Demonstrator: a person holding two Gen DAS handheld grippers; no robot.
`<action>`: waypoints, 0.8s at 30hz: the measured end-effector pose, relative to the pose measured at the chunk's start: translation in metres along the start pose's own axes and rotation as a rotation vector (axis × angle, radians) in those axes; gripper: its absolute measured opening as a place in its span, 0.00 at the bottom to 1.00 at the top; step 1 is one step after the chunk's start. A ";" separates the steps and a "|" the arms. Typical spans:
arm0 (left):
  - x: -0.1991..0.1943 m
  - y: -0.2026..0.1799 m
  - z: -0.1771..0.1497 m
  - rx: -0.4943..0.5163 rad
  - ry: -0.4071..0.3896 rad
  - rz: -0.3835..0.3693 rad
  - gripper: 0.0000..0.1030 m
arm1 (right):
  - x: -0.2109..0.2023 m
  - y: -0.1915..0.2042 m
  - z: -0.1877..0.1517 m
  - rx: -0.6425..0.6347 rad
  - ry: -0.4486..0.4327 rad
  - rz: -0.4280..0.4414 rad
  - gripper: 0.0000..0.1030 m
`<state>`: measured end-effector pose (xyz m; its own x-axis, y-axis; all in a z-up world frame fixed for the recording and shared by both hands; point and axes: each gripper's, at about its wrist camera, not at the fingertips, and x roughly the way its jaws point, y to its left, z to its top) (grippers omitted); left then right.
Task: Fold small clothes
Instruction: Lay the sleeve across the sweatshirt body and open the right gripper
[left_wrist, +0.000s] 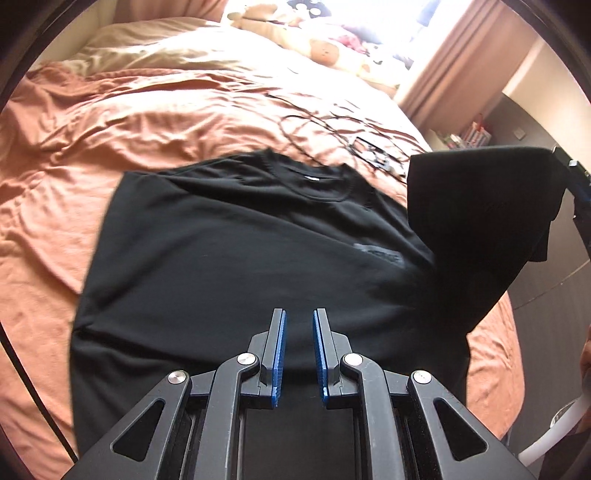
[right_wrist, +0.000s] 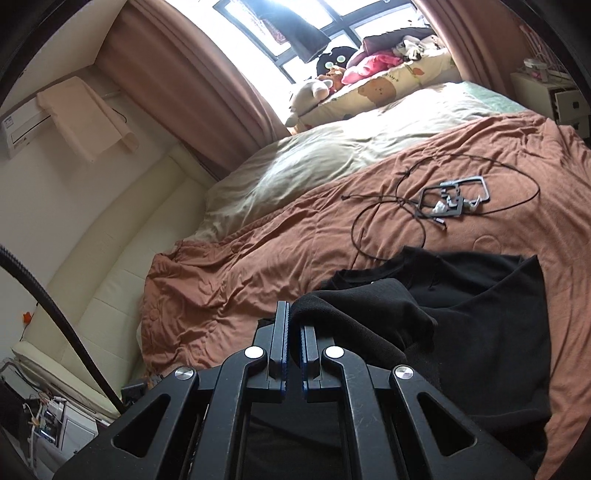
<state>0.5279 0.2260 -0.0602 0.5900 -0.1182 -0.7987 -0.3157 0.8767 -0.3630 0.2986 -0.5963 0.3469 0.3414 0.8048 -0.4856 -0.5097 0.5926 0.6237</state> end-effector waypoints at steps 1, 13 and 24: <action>-0.004 0.008 0.000 -0.006 0.000 0.011 0.15 | 0.011 -0.004 -0.004 0.009 0.017 0.002 0.02; -0.029 0.050 0.000 -0.004 0.017 0.118 0.15 | 0.094 -0.047 -0.032 0.175 0.242 -0.020 0.78; -0.032 0.032 0.003 0.028 0.027 0.120 0.16 | 0.043 -0.109 -0.044 0.312 0.165 -0.027 0.83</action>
<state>0.5008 0.2589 -0.0448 0.5289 -0.0241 -0.8484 -0.3613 0.8981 -0.2508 0.3338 -0.6279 0.2307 0.2060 0.7871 -0.5813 -0.2278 0.6164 0.7538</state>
